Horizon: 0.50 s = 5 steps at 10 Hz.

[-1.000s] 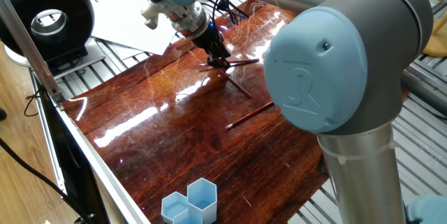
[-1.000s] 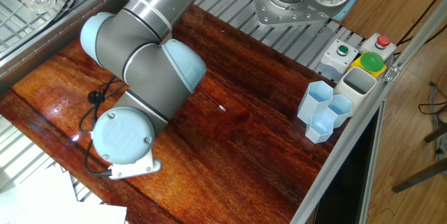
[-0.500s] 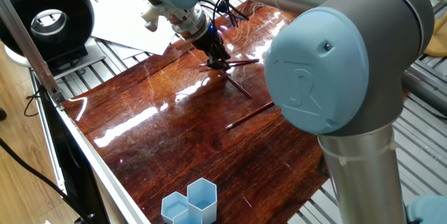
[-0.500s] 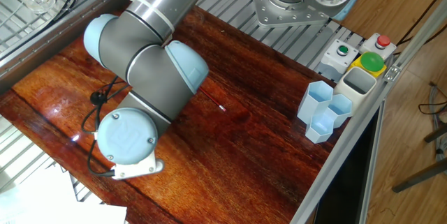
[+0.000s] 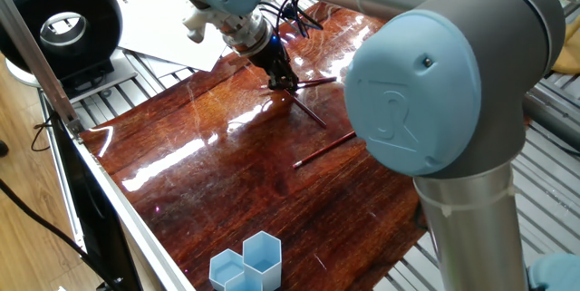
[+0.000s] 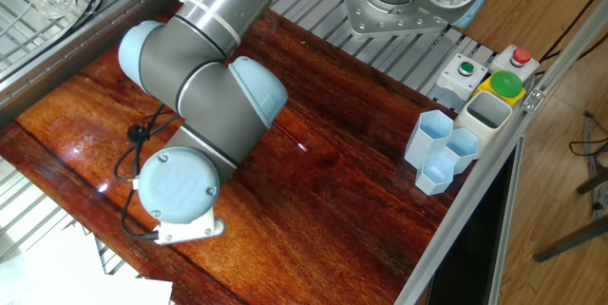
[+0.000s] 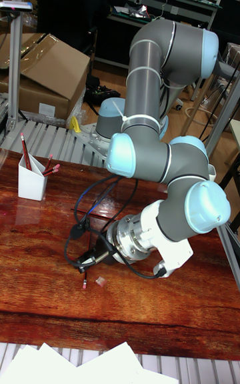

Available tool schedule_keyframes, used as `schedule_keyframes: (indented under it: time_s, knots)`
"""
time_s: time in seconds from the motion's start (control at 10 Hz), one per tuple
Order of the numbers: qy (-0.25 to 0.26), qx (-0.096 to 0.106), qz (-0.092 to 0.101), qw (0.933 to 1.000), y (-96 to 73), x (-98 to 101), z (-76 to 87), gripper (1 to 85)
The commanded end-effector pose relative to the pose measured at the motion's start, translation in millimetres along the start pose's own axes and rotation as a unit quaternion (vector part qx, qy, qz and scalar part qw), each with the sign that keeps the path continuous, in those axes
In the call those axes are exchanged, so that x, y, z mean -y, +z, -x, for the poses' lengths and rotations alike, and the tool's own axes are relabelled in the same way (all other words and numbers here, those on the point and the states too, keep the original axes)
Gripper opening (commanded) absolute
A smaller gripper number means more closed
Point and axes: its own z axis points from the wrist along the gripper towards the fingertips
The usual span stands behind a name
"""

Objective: Put the pen into the pen holder

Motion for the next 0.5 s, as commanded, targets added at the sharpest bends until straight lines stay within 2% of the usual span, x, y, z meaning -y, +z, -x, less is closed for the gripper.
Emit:
schedule_keyframes:
  time_s: [0.0, 0.2, 0.4]
  knots:
    - [0.028, 0.008, -0.002, 0.9996, -3.5, -0.6, 0.2, 1.0]
    - [0.03, -0.003, -0.004, 0.9995, -19.1, 1.9, -16.0, 1.0]
    - [0.029, -0.008, -0.002, 0.9995, -44.2, 6.1, -36.6, 1.0]
